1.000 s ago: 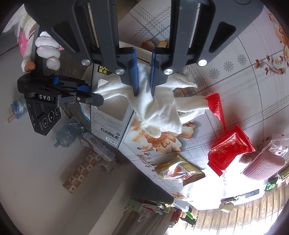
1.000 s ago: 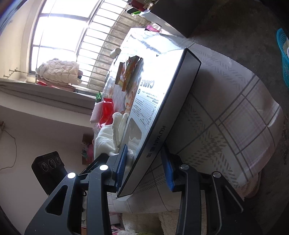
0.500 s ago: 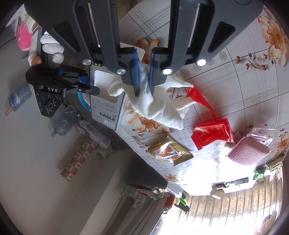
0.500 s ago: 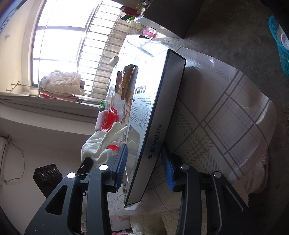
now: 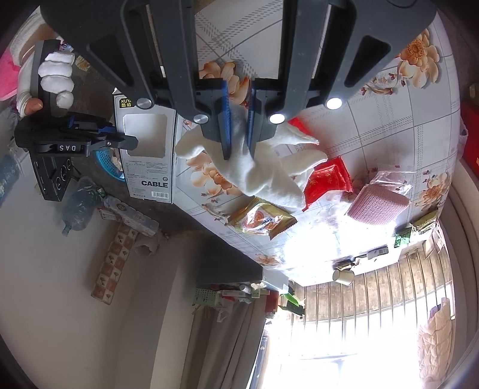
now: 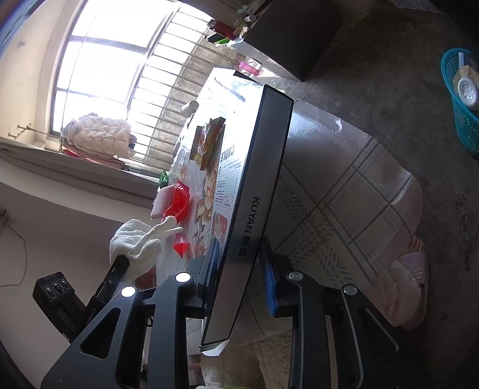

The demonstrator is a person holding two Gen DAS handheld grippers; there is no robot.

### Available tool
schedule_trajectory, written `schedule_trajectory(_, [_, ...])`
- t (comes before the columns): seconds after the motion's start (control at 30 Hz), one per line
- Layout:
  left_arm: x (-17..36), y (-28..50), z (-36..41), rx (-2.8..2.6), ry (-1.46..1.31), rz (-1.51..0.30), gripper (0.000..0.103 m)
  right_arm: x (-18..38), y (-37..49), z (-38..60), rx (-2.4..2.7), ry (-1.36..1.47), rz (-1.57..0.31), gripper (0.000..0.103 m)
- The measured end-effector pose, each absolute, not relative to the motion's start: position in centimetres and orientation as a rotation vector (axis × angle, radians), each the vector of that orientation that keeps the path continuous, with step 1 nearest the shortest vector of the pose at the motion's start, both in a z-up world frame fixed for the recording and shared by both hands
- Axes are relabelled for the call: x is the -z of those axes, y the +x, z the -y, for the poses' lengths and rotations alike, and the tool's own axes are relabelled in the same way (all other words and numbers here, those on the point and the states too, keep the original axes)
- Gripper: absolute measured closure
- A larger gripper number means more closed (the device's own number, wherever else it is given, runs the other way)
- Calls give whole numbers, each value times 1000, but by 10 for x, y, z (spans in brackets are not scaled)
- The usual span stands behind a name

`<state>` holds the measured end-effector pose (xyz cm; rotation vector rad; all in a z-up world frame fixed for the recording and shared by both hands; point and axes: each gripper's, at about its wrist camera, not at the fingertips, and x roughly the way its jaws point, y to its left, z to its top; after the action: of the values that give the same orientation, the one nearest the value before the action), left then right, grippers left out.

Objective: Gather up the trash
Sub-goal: 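Carry the white glove and CABLE box over to the wastebasket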

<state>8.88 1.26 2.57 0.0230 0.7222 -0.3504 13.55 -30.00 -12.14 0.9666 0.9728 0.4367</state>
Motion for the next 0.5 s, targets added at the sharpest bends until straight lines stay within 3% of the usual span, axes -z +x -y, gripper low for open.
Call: schedule_trajectory(0.5, [-82,84,27,478,12,-634,95,102,94,367,-436,1036,-812,80])
